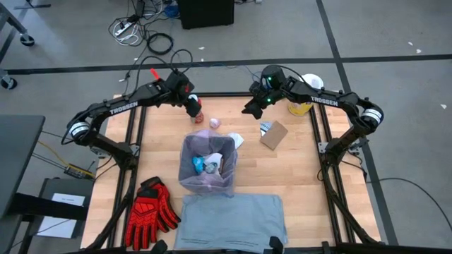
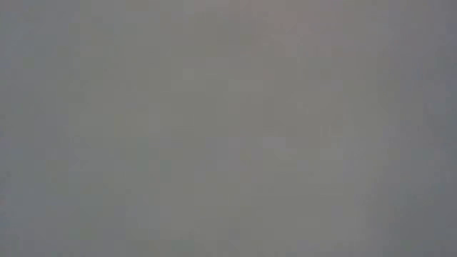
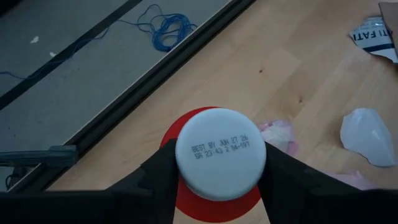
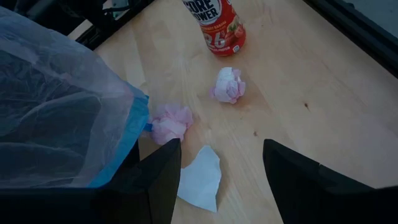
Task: Place trash/remove bag and relplace
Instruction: Put the red bottle into the trash bin
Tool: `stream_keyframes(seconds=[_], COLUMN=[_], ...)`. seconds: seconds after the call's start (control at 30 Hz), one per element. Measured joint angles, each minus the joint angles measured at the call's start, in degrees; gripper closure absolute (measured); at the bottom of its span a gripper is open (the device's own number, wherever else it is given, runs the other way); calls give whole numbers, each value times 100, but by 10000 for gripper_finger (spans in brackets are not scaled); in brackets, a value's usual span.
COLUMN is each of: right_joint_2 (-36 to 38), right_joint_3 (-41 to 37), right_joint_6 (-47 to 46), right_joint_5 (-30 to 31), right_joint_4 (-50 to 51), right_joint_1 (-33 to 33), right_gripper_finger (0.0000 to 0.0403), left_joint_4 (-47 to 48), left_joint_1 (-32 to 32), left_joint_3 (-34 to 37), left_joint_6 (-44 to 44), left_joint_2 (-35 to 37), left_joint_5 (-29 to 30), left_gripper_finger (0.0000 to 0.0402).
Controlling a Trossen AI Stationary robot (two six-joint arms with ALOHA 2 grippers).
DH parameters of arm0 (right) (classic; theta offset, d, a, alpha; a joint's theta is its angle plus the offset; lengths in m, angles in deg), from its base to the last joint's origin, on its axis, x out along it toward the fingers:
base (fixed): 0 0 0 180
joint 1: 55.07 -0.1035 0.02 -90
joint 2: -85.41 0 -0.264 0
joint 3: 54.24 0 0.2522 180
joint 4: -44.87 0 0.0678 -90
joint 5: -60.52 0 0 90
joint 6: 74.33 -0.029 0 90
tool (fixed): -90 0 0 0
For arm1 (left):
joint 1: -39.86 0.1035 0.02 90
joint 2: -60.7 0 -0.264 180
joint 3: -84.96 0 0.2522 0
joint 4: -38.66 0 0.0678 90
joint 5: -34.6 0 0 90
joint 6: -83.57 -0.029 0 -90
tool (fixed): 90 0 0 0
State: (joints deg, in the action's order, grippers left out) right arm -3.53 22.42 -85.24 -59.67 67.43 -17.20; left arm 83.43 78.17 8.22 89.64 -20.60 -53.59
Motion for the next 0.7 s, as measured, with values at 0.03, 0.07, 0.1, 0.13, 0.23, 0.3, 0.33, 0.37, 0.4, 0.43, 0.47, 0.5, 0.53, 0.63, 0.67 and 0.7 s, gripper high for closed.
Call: stream_keyframes(seconds=[0.03,0.07,0.1,0.13,0.23,0.3,0.33,0.37,0.4,0.43,0.47,0.5,0.53,0.63,0.67,0.7], right_joint_2=[0,0,0,0,0,0,0,0,0,0,0,0,0,0,0,0], right_joint_3=[0,0,0,0,0,0,0,0,0,0,0,0,0,0,0,0], right_joint_6=[0,2,2,2,3,5,7,6,6,7,9,9,11,21,29,35], right_joint_5=[0,0,0,0,0,-1,-4,-29,-81,-131,-157,-172,-209,-259,-268,-289], right_joint_4=[2,0,2,0,0,0,0,0,0,2,0,0,2,0,5,9], right_joint_1=[0,0,0,0,0,0,0,0,0,0,0,-2,-2,-2,-2,-2], right_gripper_finger=[188,188,188,188,188,188,188,188,188,189,188,188,189,190,190,190], left_joint_4=[7,35,90,140,110,201,321,479,647,836,1048,1255,1505,2196,2410,2593], left_joint_1=[0,0,0,-2,-9,-7,-7,-12,-14,-21,-39,-54,-72,-124,-133,-146], left_joint_3=[-6,-26,-73,-143,-480,-787,-971,-1178,-1401,-1642,-1899,-2134,-2398,-3195,-3469,-3737], left_joint_6=[12,38,65,92,163,174,174,176,176,176,176,169,122,-74,-90,-71], left_joint_2=[0,0,-4,-8,-9,-9,-9,-9,-9,-9,-7,-7,-7,-7,-7,-4], left_joint_5=[0,-4,-39,-86,-131,-125,-125,-122,-120,-120,-120,-120,-125,-258,-300,-346], left_gripper_finger=[219,219,219,219,219,219,219,219,219,219,219,219,219,219,219,219])
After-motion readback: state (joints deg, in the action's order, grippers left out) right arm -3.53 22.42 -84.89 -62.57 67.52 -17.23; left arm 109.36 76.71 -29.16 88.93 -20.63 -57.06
